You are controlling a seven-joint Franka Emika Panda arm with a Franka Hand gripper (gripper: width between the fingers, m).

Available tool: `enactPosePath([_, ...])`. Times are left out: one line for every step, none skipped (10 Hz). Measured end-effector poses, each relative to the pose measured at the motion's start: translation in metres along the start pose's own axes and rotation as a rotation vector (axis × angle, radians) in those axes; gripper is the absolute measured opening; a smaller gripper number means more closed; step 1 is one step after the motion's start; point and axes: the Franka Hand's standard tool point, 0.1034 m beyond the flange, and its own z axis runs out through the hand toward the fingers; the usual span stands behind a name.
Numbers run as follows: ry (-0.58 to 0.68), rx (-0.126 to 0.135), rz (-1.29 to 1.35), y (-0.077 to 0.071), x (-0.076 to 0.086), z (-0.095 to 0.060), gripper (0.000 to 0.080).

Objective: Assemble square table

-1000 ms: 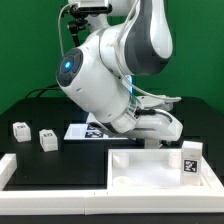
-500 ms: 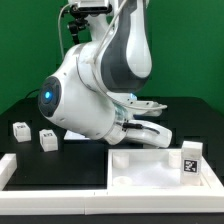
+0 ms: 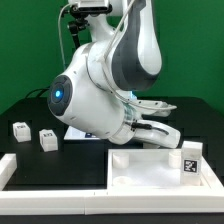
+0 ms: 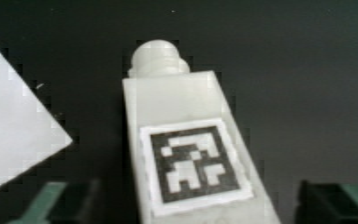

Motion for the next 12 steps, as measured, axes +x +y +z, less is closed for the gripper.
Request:
enactPosePath([0.0, 0.001, 0.001, 0.0, 0.0, 0.0, 0.0386])
enactPosePath([0.001, 0.002, 0.001, 0.0, 0.0, -0.001, 0.0289])
enactPosePath([0.001, 0.002, 0.001, 0.001, 0.0, -0.001, 0.0289])
enactPosePath([0.001, 0.003, 0.002, 0.001, 0.001, -0.001, 0.029])
enactPosePath([0.001, 0.003, 0.002, 0.001, 0.001, -0.001, 0.029])
enactPosePath([0.001, 0.004, 0.002, 0.001, 0.001, -0.001, 0.029])
enactPosePath([0.001, 0.004, 0.003, 0.001, 0.001, -0.002, 0.029])
enactPosePath([0.001, 0.004, 0.003, 0.001, 0.001, -0.002, 0.029])
enactPosePath([0.0, -0.003, -0.002, 0.001, -0.001, -0.005, 0.029])
enactPosePath([0.005, -0.024, -0.035, -0.003, -0.012, -0.023, 0.0291])
enactPosePath([0.026, -0.022, -0.065, -0.009, -0.027, -0.047, 0.0291])
enactPosePath([0.047, -0.022, -0.095, -0.013, -0.042, -0.07, 0.0291])
